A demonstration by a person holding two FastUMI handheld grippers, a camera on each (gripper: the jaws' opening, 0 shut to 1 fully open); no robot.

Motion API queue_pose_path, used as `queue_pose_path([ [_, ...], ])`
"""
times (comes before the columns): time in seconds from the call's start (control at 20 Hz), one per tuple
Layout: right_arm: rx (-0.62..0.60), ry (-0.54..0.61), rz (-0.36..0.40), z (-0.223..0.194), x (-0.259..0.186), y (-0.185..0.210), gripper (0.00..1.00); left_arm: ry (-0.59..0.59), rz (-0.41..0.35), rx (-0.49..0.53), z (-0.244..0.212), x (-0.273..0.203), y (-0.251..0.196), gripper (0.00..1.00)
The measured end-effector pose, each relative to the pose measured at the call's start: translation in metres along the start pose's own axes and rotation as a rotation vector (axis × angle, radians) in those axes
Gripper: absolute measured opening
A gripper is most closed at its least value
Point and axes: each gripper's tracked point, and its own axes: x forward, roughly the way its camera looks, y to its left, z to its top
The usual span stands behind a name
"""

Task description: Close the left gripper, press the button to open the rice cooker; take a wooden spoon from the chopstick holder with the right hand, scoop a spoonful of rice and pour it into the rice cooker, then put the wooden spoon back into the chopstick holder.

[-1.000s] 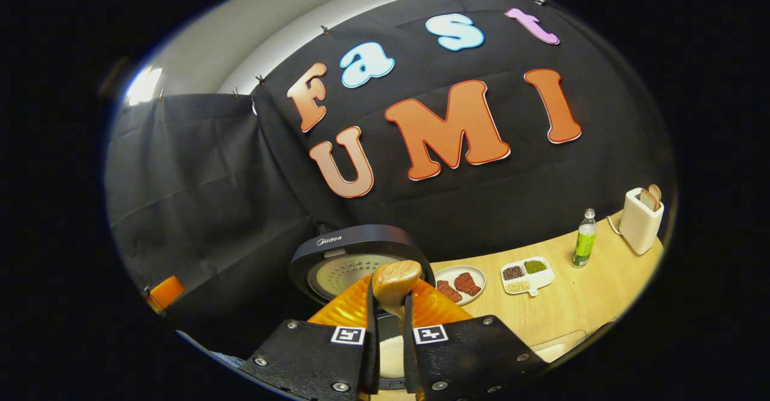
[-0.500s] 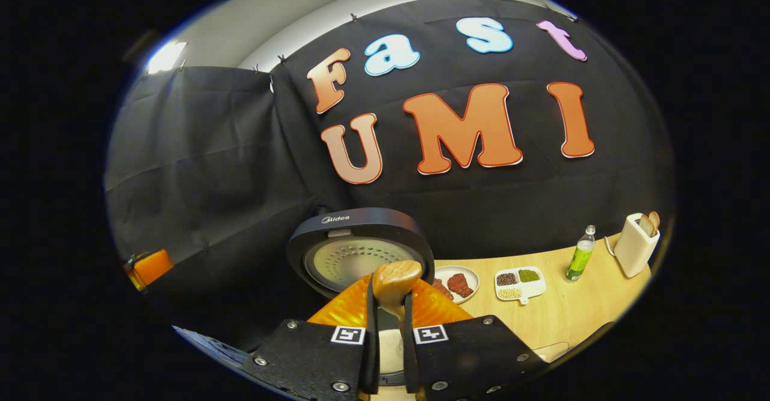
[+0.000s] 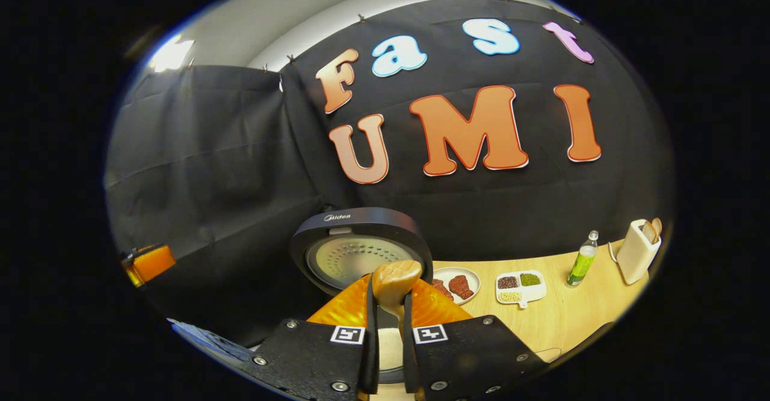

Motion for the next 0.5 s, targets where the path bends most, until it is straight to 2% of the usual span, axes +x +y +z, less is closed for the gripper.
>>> queue_pose_path([
  [0.15,0.049,-0.016,-0.03,0.013,-0.015,-0.025,0.15,-0.012,-0.017,0.006,0.006,-0.002,-0.018,0.98],
  [0.35,0.06,-0.045,-0.092,0.028,-0.046,-0.073,0.15,-0.03,-0.039,0.016,0.014,-0.002,-0.047,0.98],
  [0.5,0.12,-0.061,-0.128,0.034,-0.074,-0.113,0.15,-0.03,-0.056,0.006,0.016,0.004,-0.069,0.97],
])
